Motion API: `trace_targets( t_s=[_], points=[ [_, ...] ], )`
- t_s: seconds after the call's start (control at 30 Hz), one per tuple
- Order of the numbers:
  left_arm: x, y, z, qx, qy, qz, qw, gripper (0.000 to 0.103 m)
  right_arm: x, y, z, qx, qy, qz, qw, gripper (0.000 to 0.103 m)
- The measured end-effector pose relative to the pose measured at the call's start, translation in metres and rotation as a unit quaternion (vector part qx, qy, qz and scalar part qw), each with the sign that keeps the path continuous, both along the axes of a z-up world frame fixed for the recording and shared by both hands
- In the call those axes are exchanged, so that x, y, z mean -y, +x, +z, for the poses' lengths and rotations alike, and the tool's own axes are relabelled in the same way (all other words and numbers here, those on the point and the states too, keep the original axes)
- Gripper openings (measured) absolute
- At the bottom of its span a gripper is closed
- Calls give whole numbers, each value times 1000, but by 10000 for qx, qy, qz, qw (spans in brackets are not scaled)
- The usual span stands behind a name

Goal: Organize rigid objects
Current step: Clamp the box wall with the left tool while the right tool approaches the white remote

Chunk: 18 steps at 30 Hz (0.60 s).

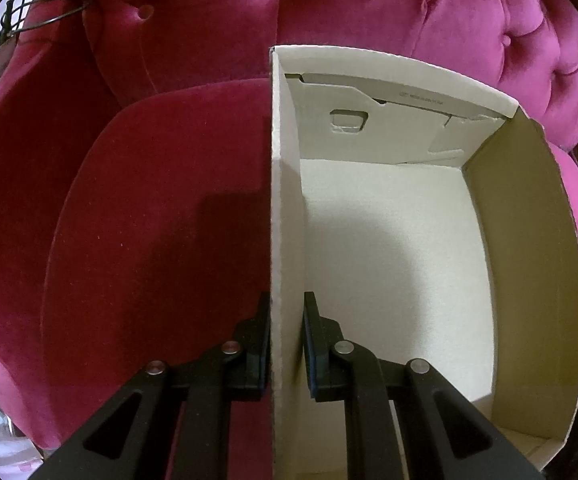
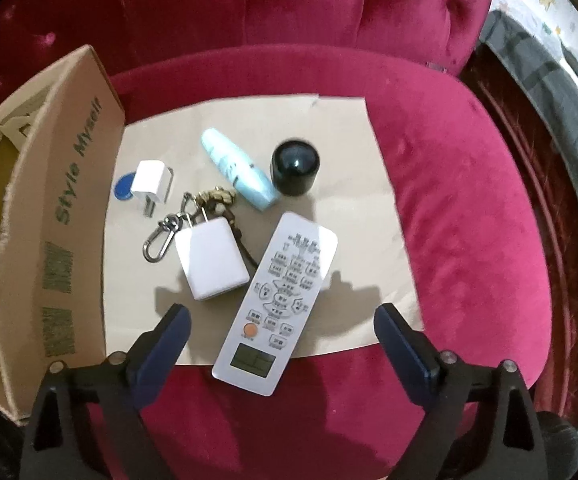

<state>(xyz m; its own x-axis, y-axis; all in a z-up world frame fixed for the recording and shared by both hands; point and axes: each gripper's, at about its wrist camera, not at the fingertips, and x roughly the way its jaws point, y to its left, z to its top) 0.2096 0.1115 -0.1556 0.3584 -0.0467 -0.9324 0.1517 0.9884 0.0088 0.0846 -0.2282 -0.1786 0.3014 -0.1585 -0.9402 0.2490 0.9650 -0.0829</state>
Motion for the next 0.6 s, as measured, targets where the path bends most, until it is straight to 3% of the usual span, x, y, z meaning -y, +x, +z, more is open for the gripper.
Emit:
trace_targets(
  t_s=[0.47,0.6],
  points=[
    [-3,-1,1,-8,-23,12,10000,14,24,19,-48,-414,237,-309,9984,81],
    [-1,-2,1,0,-12,-2,10000,14,28,26,-57,-475,516,-350,9969,64]
  ],
)
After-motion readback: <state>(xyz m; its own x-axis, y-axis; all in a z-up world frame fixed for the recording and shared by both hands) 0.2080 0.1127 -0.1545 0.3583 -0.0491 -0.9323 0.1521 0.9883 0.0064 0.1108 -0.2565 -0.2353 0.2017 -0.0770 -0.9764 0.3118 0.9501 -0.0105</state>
